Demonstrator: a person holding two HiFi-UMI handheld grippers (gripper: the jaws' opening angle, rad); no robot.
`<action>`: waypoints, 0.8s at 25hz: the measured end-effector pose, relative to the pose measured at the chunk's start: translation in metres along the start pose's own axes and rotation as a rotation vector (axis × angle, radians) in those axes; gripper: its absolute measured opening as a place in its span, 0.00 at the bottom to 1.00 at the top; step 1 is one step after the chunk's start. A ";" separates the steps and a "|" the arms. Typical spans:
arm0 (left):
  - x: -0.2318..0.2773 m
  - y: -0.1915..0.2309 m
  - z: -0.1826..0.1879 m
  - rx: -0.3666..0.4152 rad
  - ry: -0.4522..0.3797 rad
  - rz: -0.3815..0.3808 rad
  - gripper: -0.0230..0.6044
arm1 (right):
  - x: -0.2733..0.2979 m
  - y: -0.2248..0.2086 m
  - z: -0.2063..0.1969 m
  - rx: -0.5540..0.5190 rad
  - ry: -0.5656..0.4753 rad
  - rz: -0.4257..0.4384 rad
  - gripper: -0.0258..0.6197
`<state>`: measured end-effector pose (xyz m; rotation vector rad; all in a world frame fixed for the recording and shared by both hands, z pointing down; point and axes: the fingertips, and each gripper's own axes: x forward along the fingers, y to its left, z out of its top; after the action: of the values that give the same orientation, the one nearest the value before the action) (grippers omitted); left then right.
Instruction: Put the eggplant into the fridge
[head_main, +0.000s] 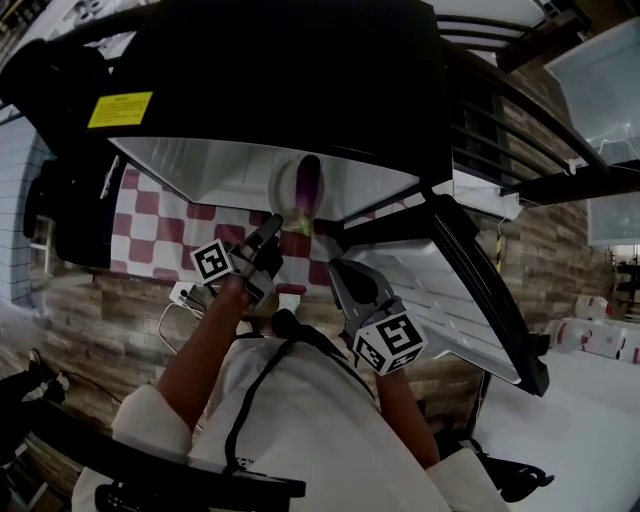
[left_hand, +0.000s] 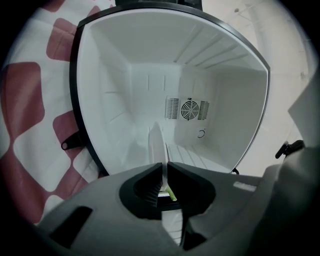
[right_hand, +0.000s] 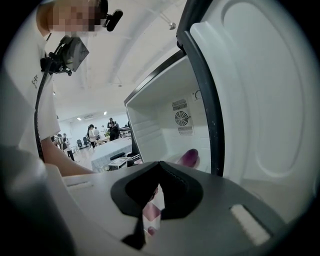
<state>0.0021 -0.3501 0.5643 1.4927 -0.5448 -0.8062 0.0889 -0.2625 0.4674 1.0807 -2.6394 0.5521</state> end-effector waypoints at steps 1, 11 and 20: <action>0.002 0.003 0.001 -0.001 0.001 0.001 0.10 | 0.001 0.001 -0.002 0.000 0.005 0.004 0.05; 0.022 0.036 0.009 -0.001 0.030 0.007 0.10 | 0.006 -0.003 -0.009 0.008 0.037 -0.006 0.05; 0.039 0.056 0.015 -0.007 0.040 0.007 0.10 | 0.014 -0.005 -0.016 0.014 0.053 -0.015 0.05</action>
<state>0.0230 -0.3950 0.6142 1.4962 -0.5164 -0.7711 0.0840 -0.2674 0.4884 1.0743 -2.5834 0.5883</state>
